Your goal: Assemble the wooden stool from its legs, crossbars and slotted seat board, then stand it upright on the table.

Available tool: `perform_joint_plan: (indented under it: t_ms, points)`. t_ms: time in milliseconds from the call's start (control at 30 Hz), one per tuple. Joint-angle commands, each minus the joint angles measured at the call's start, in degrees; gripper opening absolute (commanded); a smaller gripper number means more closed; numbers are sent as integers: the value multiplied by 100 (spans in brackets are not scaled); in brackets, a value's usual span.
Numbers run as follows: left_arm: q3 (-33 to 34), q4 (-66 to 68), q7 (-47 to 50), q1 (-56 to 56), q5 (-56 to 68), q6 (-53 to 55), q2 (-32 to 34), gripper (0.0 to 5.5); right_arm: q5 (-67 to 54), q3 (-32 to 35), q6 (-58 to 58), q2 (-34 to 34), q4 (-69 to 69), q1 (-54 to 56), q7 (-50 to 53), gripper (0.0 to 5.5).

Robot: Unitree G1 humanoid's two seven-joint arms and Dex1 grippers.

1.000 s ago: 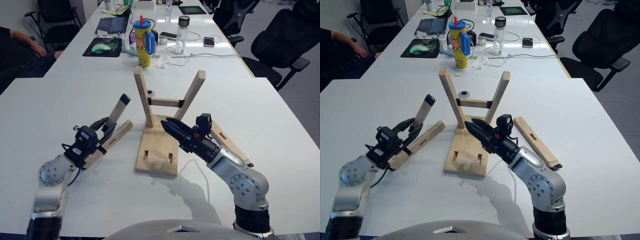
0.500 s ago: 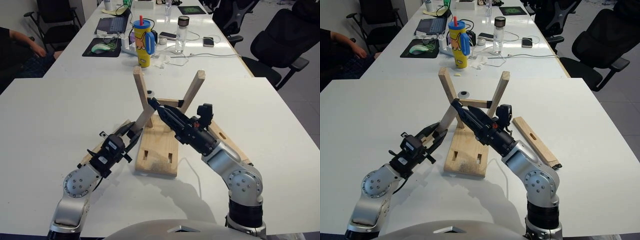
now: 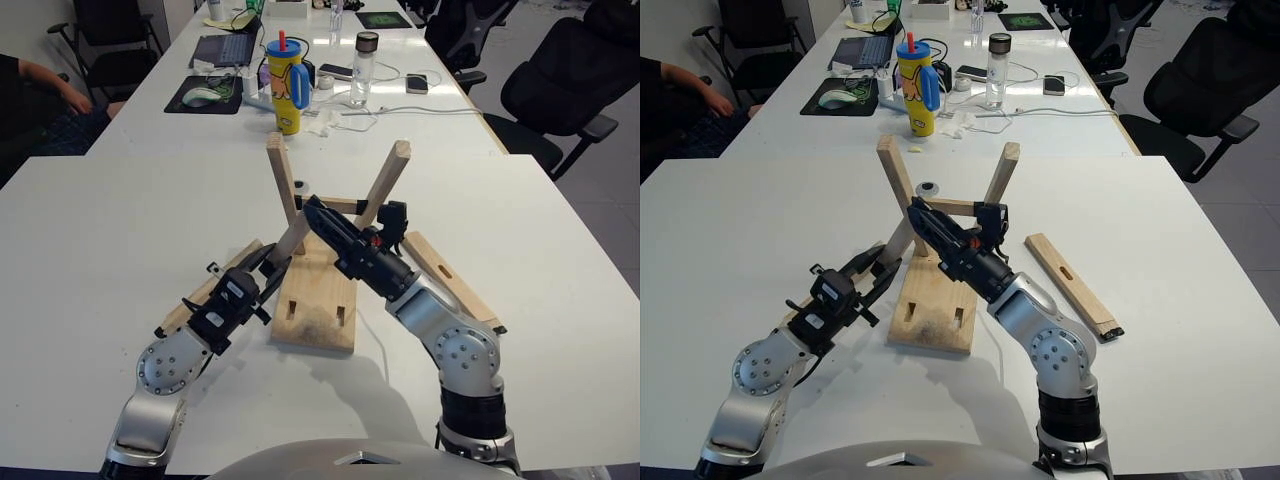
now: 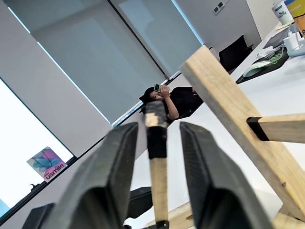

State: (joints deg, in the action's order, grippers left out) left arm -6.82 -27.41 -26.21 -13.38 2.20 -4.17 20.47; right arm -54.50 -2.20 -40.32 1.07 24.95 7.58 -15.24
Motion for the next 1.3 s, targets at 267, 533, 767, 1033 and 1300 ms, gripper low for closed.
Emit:
perform_joint_plan:
  t_ms: [267, 533, 767, 1033, 1300]
  points:
    - [-194, 59, 38, -8, -195, -51, 66, 132, 2, -13, 117, 140, -270, 136, 19, 48]
    - [-21, 77, 31, 22, 321, -173, -40, 223, 57, 75, 220, 73, -371, 129, 28, 47]
    - [-148, -48, -124, 48, 833, -176, -160, 285, -162, 574, 8, -550, 105, -559, 19, 47]
    - [-363, 282, 945, 742, 466, 237, -1169, 285, -750, 2554, -464, -2740, 345, -1240, -247, 47]
    - [-942, 1310, 1233, 2010, 182, 165, -2068, 285, 768, 2386, 725, -3280, -661, -1152, -1288, 47]
